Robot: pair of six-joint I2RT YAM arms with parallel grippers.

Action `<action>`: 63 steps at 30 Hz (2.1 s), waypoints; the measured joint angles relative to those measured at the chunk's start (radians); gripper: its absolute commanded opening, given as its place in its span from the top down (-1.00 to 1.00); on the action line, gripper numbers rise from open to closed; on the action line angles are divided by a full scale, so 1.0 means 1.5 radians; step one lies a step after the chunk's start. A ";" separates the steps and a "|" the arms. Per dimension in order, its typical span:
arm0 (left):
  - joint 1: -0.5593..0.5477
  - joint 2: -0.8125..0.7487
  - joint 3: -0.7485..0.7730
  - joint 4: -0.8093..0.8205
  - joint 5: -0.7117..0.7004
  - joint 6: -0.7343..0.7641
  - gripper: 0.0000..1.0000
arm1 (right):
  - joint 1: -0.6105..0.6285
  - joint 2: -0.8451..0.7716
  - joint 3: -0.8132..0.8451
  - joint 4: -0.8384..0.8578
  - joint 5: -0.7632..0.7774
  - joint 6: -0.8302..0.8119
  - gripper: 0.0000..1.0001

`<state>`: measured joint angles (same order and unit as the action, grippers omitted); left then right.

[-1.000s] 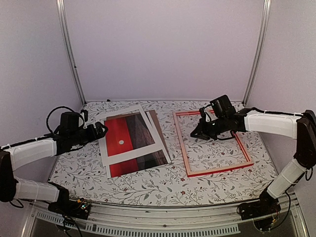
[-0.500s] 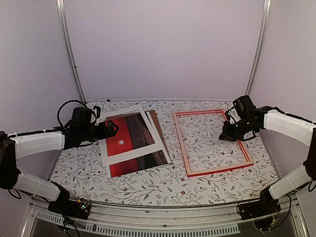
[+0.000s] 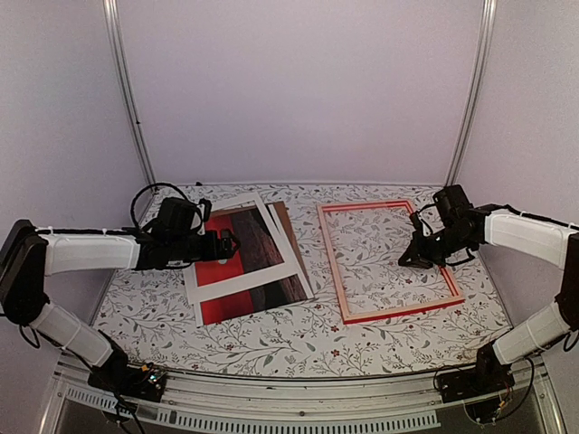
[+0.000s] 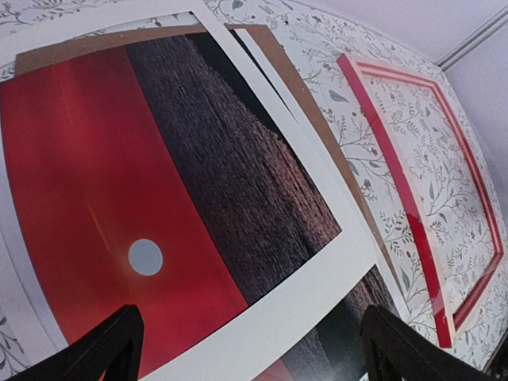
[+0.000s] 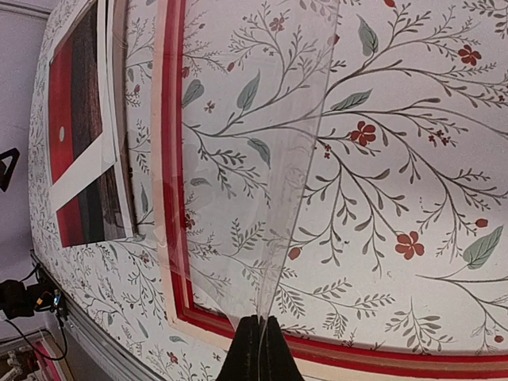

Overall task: Put the photo into the frame
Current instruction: Pass from the right arm to the left

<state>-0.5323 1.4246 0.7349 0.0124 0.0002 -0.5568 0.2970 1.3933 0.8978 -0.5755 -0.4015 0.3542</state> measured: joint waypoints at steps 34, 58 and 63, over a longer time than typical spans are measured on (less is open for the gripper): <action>-0.118 0.338 0.177 0.147 0.218 -0.141 -0.65 | 0.000 0.090 -0.106 0.126 0.041 0.041 1.00; -0.115 0.448 0.240 0.305 0.344 -0.274 1.00 | 0.000 0.079 -0.124 0.148 0.034 0.050 0.87; -0.112 0.447 0.241 0.302 0.344 -0.269 1.00 | -0.001 0.065 -0.125 0.145 0.035 0.049 0.22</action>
<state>-0.7010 2.0949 1.0958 0.4660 0.5163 -0.9600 0.2962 1.4902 0.7109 -0.3580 -0.3492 0.4282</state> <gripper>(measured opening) 0.020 0.197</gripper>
